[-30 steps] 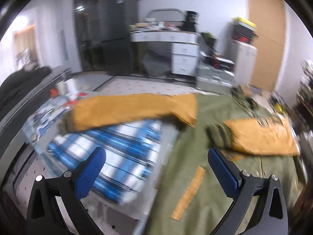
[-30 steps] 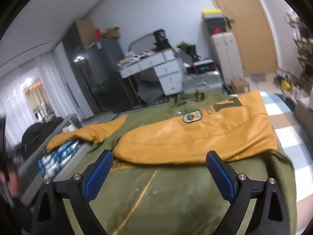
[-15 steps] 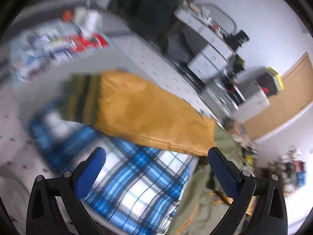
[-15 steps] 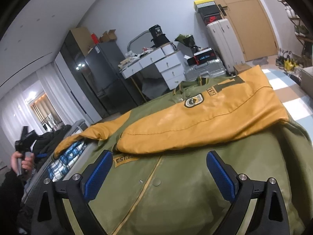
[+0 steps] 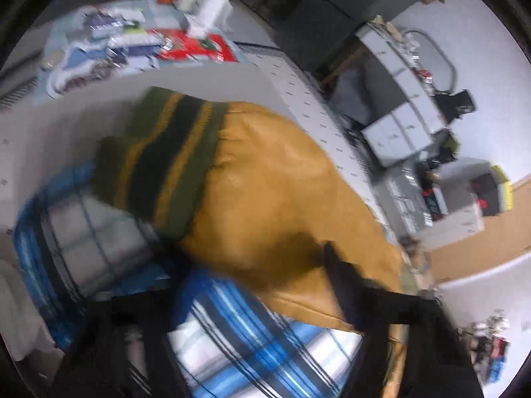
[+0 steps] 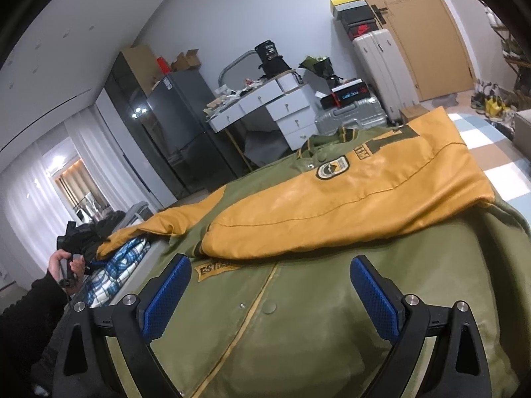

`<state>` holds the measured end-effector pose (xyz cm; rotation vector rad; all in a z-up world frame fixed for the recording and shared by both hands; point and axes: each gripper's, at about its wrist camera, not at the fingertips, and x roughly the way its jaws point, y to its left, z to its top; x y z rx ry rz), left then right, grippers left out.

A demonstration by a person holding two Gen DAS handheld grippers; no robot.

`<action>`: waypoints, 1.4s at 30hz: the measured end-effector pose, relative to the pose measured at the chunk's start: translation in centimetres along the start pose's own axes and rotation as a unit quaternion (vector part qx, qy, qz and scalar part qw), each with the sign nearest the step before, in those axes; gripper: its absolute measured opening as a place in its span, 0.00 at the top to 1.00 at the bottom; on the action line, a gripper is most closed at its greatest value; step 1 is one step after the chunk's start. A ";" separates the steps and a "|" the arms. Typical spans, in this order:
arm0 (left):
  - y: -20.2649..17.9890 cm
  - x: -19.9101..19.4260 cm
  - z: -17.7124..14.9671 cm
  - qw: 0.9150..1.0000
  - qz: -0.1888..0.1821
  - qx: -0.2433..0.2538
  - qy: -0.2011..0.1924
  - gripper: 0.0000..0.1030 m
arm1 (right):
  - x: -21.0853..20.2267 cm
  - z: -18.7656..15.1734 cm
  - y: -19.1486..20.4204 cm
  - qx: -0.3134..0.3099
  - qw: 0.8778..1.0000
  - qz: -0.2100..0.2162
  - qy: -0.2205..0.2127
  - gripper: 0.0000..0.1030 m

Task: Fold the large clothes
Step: 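Grasp the other yellow sleeve cuff with the left gripper and lift it, then lay the held sleeve over the folded sleeve with the left gripper while the right gripper grasps the cuff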

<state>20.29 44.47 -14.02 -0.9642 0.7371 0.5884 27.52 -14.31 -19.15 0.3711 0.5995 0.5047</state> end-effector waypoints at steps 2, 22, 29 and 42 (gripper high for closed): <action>-0.2 0.4 0.4 1.000 0.006 0.020 0.002 0.87 | 0.1 0.0 -0.2 0.006 1.000 0.000 0.002 0.05; -22.3 -13.1 -8.4 0.884 -0.203 0.390 -0.160 0.97 | -1.2 0.3 -0.6 0.019 1.000 0.001 -0.021 0.05; -29.1 -10.1 -20.5 0.811 -0.296 0.501 -0.068 0.97 | -1.8 0.6 -1.4 0.043 0.999 0.002 -0.032 0.05; -31.1 6.9 -37.0 0.780 -0.224 0.554 0.186 0.98 | -3.2 1.0 -6.4 0.163 0.985 -0.015 -0.056 0.04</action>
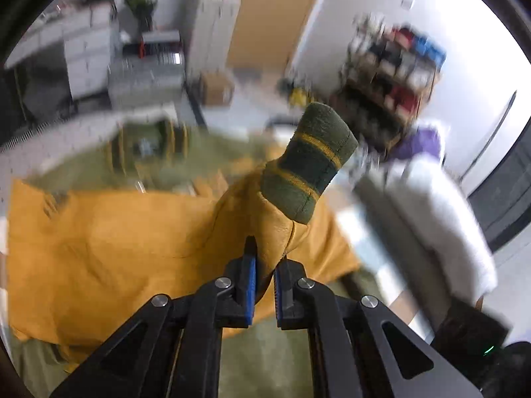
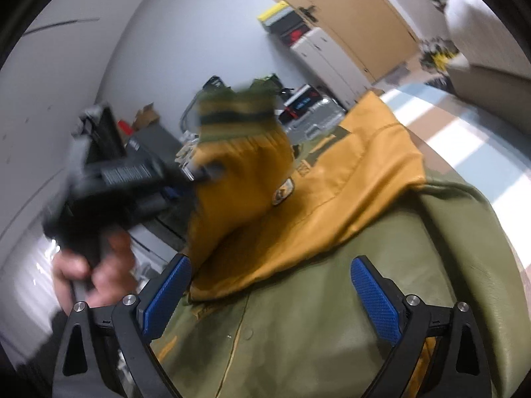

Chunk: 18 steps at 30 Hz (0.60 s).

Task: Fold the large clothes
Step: 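Lay the held sleeve over the folded sleeve with the left gripper while the right gripper grasps the cuff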

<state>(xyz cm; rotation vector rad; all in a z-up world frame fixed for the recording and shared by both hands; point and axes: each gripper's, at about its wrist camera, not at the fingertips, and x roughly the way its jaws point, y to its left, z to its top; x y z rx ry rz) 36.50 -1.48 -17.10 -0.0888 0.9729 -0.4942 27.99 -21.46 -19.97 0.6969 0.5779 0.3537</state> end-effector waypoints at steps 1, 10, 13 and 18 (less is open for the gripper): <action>0.2 1.0 -0.6 1.000 -0.005 -0.001 0.026 0.98 | 0.0 0.1 -0.2 0.006 1.000 -0.001 0.001 0.04; 5.3 -5.3 -3.8 0.990 -0.139 -0.029 0.003 0.71 | 0.7 0.2 -0.5 0.012 1.000 -0.006 0.016 0.04; 5.9 -7.5 -4.1 0.989 -0.133 -0.038 -0.051 0.11 | 0.9 0.0 -0.5 0.012 1.000 -0.005 0.020 0.04; 6.1 -8.6 -3.8 0.982 -0.155 -0.057 -0.089 0.11 | 1.1 -0.3 -1.4 0.030 0.999 -0.002 0.022 0.04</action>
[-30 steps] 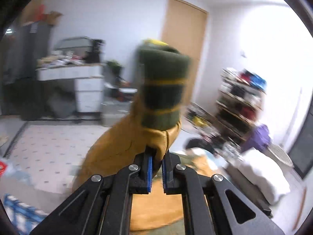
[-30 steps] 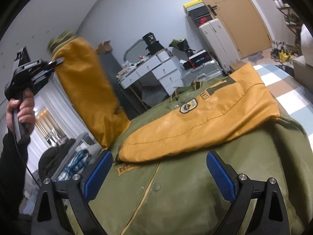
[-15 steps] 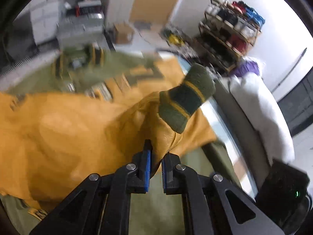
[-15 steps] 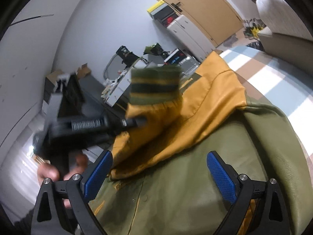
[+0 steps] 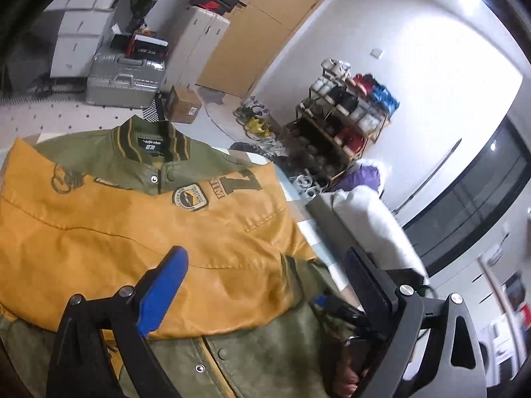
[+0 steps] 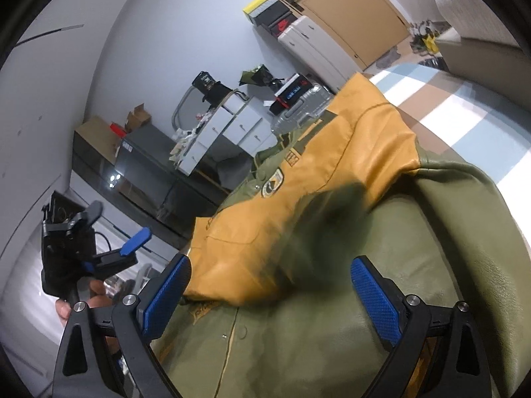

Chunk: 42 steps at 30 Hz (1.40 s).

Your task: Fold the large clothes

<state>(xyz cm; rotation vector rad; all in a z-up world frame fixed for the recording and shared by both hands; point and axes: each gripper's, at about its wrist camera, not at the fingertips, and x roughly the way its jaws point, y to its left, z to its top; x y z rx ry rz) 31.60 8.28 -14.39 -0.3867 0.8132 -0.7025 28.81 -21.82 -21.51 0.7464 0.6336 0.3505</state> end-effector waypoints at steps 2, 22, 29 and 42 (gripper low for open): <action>1.0 -0.6 -0.5 0.999 0.025 -0.007 -0.026 0.10 | 0.5 0.2 -0.5 0.014 1.000 0.000 0.013 0.02; 7.3 -3.4 -1.2 0.983 0.126 -0.074 -0.106 0.11 | 6.5 6.9 10.8 -0.306 0.914 -0.261 0.049 0.92; 10.4 -2.0 -0.1 0.973 0.142 -0.123 -0.131 0.10 | 9.2 7.4 7.2 -0.301 0.899 -0.316 0.045 0.92; 13.9 0.2 -3.0 0.966 0.186 -0.114 -0.140 0.11 | 7.0 8.6 12.8 -0.279 0.931 -0.231 0.050 0.39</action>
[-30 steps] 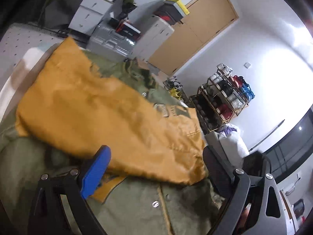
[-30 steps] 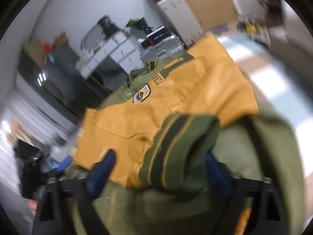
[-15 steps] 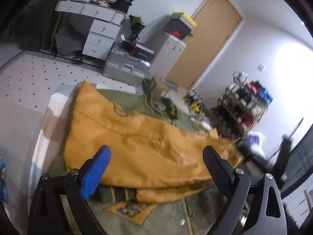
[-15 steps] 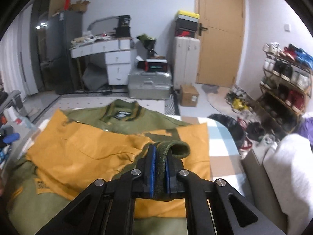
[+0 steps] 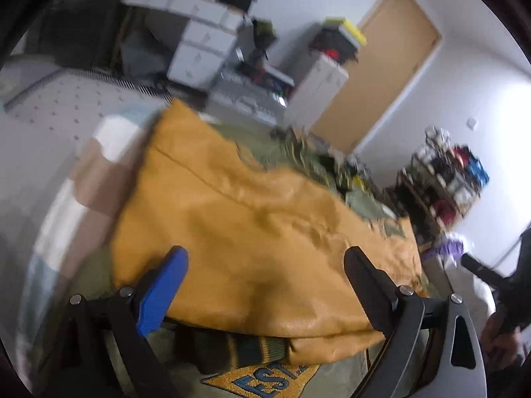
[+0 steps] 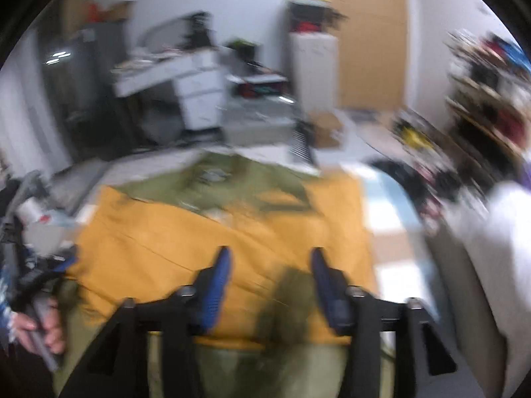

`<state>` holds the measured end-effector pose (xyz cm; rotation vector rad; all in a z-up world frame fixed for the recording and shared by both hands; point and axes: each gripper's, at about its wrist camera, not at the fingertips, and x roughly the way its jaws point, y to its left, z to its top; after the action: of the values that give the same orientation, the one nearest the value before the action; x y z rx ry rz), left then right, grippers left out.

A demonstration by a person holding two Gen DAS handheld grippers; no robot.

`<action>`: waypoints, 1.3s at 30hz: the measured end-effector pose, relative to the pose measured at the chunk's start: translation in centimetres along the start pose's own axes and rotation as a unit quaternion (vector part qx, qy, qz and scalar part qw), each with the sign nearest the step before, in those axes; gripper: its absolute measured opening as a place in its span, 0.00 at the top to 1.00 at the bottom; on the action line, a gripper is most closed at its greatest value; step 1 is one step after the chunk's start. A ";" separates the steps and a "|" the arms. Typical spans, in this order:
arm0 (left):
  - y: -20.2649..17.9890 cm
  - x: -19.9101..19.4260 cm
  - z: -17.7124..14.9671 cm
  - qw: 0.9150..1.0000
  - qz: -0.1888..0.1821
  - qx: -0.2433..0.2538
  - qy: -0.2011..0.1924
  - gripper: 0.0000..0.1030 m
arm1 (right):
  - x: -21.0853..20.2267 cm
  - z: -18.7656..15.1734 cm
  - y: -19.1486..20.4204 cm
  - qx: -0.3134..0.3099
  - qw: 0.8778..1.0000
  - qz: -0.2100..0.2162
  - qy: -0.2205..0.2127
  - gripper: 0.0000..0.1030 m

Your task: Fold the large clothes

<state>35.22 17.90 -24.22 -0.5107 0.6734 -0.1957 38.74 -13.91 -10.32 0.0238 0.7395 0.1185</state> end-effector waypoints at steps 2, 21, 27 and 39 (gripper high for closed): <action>0.7 -1.9 0.3 0.999 0.020 -0.010 -0.042 0.11 | 0.4 1.9 4.0 -0.023 0.999 0.042 -0.006 0.35; 5.4 -5.2 2.5 0.988 0.028 -0.086 -0.123 0.10 | 23.2 4.2 25.7 -0.151 0.971 0.047 0.180 0.25; 4.9 -5.4 2.1 0.989 0.029 -0.074 -0.124 0.10 | 27.7 1.2 24.7 -0.167 0.961 0.035 0.218 0.17; 5.2 -5.5 2.1 0.990 0.031 -0.077 -0.117 0.10 | 25.2 -4.5 20.1 -0.212 0.948 0.054 0.231 0.11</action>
<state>32.36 25.03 -22.55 -0.6480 0.4757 -0.0232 52.10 8.89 -29.28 -0.3874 1.1677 0.3948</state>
